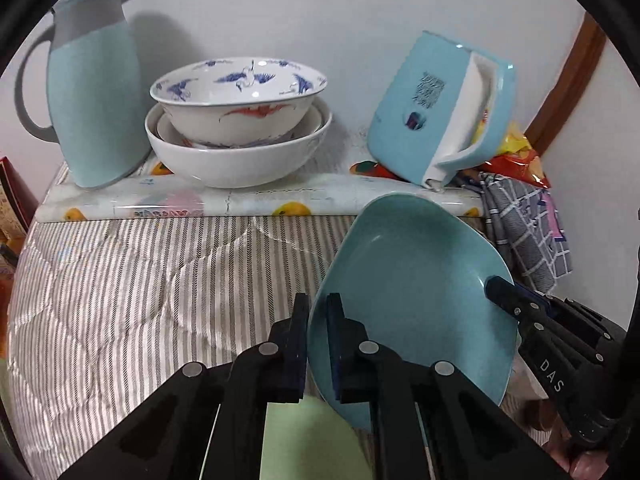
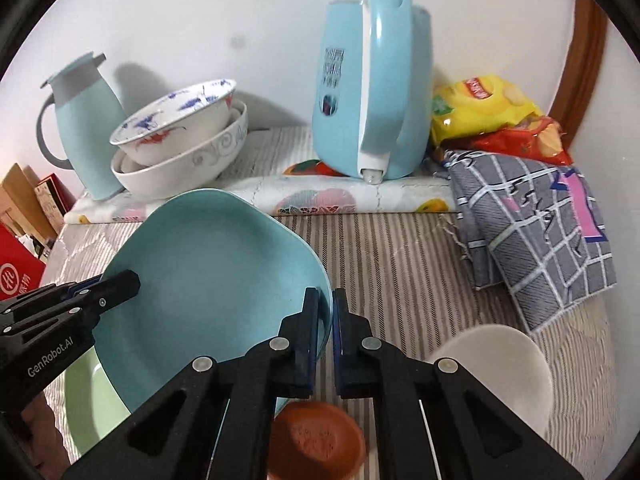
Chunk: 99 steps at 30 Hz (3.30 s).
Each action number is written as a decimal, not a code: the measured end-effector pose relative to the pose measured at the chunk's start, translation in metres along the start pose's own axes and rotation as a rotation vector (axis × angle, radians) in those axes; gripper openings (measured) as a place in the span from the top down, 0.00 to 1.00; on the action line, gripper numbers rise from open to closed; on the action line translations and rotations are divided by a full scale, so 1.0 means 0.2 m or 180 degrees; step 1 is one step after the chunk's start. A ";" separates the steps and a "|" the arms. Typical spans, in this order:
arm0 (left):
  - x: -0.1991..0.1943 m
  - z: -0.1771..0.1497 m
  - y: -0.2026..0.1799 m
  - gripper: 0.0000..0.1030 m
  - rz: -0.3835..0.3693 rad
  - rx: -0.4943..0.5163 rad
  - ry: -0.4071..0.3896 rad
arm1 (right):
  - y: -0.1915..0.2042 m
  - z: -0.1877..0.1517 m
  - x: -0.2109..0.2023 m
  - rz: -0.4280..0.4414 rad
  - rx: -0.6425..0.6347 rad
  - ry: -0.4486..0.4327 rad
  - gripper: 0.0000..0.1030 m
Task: Organize plates and bowls
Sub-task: 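Lift the blue plate with both grippers and carry it toward the green plate, then lower the blue plate with both grippers onto the green plate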
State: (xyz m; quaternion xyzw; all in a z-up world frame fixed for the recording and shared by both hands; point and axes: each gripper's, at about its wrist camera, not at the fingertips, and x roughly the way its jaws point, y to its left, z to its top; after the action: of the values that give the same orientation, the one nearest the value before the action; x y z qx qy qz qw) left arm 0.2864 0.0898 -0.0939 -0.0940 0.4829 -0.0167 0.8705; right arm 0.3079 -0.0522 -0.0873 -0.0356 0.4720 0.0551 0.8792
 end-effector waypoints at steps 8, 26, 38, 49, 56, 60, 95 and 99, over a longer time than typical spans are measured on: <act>-0.20 -0.09 -0.05 0.91 -0.0032 -0.0007 -0.0095 | -0.02 -0.09 -0.22 0.0051 0.0069 -0.0148 0.95; -0.52 -0.30 -0.20 0.91 -0.0104 0.0125 -0.0249 | -0.10 -0.34 -0.59 0.0020 0.0255 -0.0351 0.95; -0.65 -0.39 -0.22 0.91 -0.0104 0.0176 -0.0306 | -0.10 -0.45 -0.74 0.0014 0.0314 -0.0454 0.95; -0.73 -0.47 -0.17 0.91 -0.0041 0.0132 -0.0351 | -0.03 -0.51 -0.79 0.0080 0.0305 -0.0511 0.95; -0.76 -0.50 -0.12 0.91 0.0033 0.0076 -0.0360 | 0.02 -0.54 -0.79 0.0151 0.0271 -0.0498 0.95; -0.76 -0.52 -0.07 0.91 0.0086 0.0033 -0.0349 | 0.06 -0.55 -0.77 0.0192 0.0239 -0.0480 0.95; -0.41 -0.60 0.42 0.91 0.0435 -0.0388 0.0242 | 0.45 -0.57 -0.22 0.0509 -0.0038 0.0171 0.95; -0.36 -0.58 0.45 0.91 0.0440 -0.0414 0.0281 | 0.47 -0.53 -0.17 0.0492 -0.0088 0.0206 0.95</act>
State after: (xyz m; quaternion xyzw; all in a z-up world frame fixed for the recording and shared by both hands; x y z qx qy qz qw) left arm 0.1440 0.1691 -0.1092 -0.1160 0.5261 0.0707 0.8395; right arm 0.1894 0.0263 -0.1193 -0.0129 0.5007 0.1282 0.8560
